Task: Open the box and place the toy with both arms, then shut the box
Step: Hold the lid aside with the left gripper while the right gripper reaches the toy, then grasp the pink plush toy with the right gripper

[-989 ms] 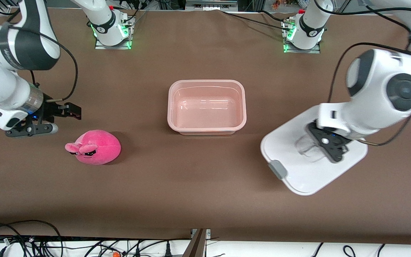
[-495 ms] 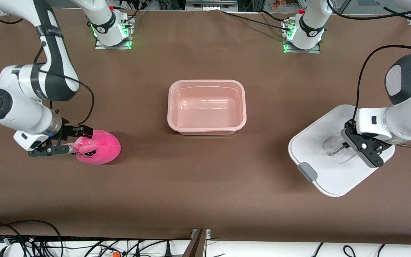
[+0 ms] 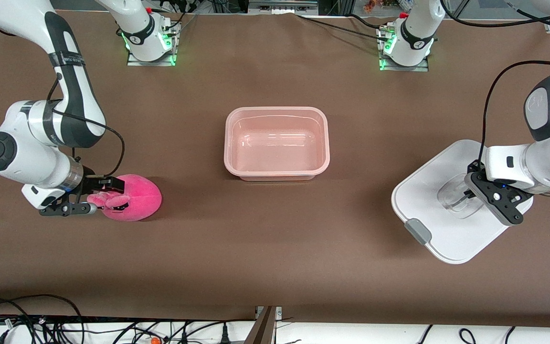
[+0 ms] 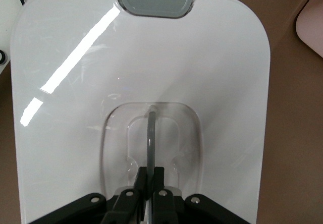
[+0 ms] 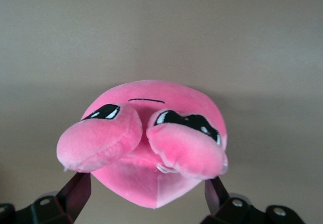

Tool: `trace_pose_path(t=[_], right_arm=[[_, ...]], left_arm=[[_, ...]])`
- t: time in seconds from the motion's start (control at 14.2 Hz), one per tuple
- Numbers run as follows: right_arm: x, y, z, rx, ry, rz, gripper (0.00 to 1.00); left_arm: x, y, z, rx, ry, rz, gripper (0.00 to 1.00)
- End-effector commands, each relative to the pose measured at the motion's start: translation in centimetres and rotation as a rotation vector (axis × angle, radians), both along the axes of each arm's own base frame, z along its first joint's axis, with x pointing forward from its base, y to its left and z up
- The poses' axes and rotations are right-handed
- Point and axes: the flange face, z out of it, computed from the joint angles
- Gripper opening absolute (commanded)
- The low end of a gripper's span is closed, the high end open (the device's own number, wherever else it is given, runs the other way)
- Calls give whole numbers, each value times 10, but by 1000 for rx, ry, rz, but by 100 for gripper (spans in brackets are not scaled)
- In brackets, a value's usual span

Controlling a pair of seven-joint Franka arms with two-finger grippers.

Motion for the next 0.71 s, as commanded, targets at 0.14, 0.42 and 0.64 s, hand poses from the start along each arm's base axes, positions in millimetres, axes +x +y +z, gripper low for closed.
trace_pose_path(t=[0.14,0.42,0.64], right_arm=[[-1,-5,-18,40,5,-2,100],[0,-19,-28,40,6,46,76],[0,-22,-32,40,11,55,26]], left_arm=[[-1,-4,7,-33,3,-15,0],[-1,-10,6,-52,7,-19,0],[-3,-14,4,-52,27,-22,0]])
